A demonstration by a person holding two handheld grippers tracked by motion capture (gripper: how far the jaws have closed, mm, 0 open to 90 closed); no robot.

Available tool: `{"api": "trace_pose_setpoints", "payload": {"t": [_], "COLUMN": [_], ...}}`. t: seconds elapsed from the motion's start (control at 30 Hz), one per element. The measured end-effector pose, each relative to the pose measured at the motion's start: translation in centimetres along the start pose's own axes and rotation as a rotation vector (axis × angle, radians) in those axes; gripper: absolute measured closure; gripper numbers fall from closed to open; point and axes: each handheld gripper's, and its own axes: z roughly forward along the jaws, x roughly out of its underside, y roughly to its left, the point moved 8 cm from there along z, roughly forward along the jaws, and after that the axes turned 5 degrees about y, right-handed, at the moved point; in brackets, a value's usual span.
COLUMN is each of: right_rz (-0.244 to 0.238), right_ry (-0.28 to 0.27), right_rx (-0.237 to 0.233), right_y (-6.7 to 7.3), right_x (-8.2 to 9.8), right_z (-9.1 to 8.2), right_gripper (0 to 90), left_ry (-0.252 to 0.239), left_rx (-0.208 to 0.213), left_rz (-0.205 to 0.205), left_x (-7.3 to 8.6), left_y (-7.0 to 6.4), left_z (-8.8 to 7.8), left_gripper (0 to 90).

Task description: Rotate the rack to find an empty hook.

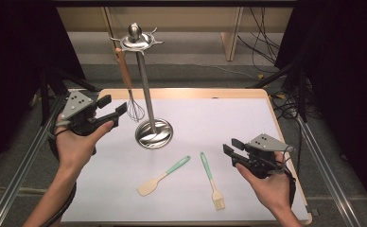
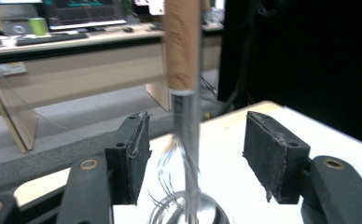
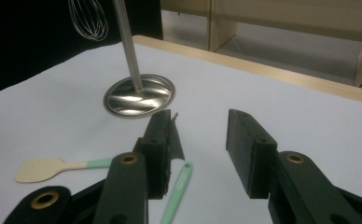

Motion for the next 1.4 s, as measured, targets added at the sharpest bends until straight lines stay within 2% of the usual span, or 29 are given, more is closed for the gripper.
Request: {"api": "trace_pose_setpoints", "payload": {"t": [0.03,0.07,0.1,0.13,0.17,0.2,0.23,0.27,0.3,0.33,0.4,0.43,0.47,0.5,0.57,0.6,0.63,0.67,0.7,0.73,0.8,0.83,0.9,1.03,1.07,1.1,1.13,1.17,1.4], "right_rz": [0.000,0.042,0.034,0.043,0.019,0.003,0.038,0.038,-0.003,0.012,0.041,0.031,0.056,0.043,0.012,0.010,0.043,0.028,0.033,0.003,0.011,0.029,0.046,0.018,0.022,0.017,0.012,0.016,0.010], "right_ry": [-0.006,-0.015,0.013,-0.007,-0.021,-0.022,0.026,0.032,0.025,0.030,0.055,0.056,0.060,0.058,0.068,0.070,0.082,0.073,0.073,0.069,0.070,0.072,0.069,0.073,0.080,0.081,0.083,0.088,0.081], "right_rx": [0.008,0.015,-0.002,0.015,0.022,0.025,0.004,0.003,0.011,0.005,-0.001,-0.002,-0.003,0.004,-0.008,-0.014,-0.016,-0.013,-0.005,-0.004,-0.010,-0.010,-0.016,-0.004,-0.009,-0.007,-0.006,-0.004,-0.007], "right_y": [-0.1,-0.1,-0.2,-0.3,-0.5,-0.6,-0.3,-0.3,-0.7,-0.6,-0.4,-0.4,-0.1,-0.2,-0.2,-0.1,0.1,-0.1,-0.2,-0.5,-0.4,-0.3,-0.2,-0.7,-0.6,-0.6,-0.7,-0.6,-0.5], "right_x": [-0.1,-0.1,0.1,-0.1,-0.2,-0.2,0.1,0.1,0.0,0.0,0.3,0.3,0.4,0.5,0.6,0.6,0.7,0.7,0.7,0.7,0.7,0.8,0.8,0.9,1.0,1.0,1.0,1.1,1.1], "right_z": [0.1,0.2,0.0,0.2,0.3,0.4,0.2,0.3,0.4,0.6,0.7,0.8,0.8,0.8,0.8,0.7,0.5,0.5,0.5,0.5,0.5,0.4,0.4,0.3,0.3,0.4,0.4,0.4,0.6], "right_gripper": [61.5,61.8,61.9,62.0,62.2,62.3,62.7,63.0,63.5,64.0,65.2,65.7,66.1,66.5,68.0,68.4,68.7,68.8,68.9,68.9,68.9,68.9,68.8,68.6,68.5,68.3,68.1,68.0,67.3], "left_ry": [0.013,0.036,0.056,0.074,0.077,0.106,0.118,0.137,0.165,0.188,0.261,0.314,0.366,0.395,0.467,0.488,0.521,0.531,0.565,0.591,0.635,0.657,0.689,0.719,0.736,0.718,0.707,0.735,0.778], "left_rx": [0.010,0.017,0.022,0.029,0.037,0.041,0.055,0.055,0.068,0.086,0.102,0.121,0.135,0.146,0.132,0.139,0.158,0.162,0.162,0.167,0.198,0.210,0.238,0.268,0.268,0.283,0.289,0.284,0.307], "left_rz": [0.013,0.028,0.047,0.054,0.086,0.071,0.088,0.088,0.102,0.114,0.141,0.163,0.189,0.162,0.164,0.167,0.166,0.156,0.170,0.184,0.225,0.212,0.207,0.238,0.252,0.303,0.315,0.276,0.288], "left_x": [0.2,0.5,0.8,1.1,1.2,1.6,1.8,2.1,2.5,2.8,3.8,4.4,4.9,5.5,6.4,6.6,7.0,7.1,7.5,7.8,8.4,8.7,9.4,10.6,10.9,10.9,11.0,11.3,12.3], "left_y": [-0.2,-0.4,-0.6,-0.8,-0.8,-1.2,-1.4,-1.6,-1.9,-2.2,-2.6,-2.8,-2.9,-3.4,-3.6,-3.8,-4.1,-4.3,-4.4,-4.6,-5.0,-5.4,-6.1,-7.0,-7.2,-7.1,-7.3,-7.7,-9.0], "left_z": [0.2,0.3,0.5,0.6,0.9,0.9,1.1,1.1,1.4,1.7,2.0,2.1,2.1,2.5,2.9,3.1,3.3,3.5,3.6,3.9,4.3,4.4,4.8,5.5,5.7,6.1,6.3,6.2,6.8], "left_gripper": [42.2,43.4,44.2,45.2,45.9,46.6,48.0,49.7,50.8,52.1,55.4,56.2,57.3,58.3,60.2,60.8,61.7,62.5,62.8,62.9,62.9,62.8,62.5,61.5,60.4,60.0,59.9,59.8,59.6]}}
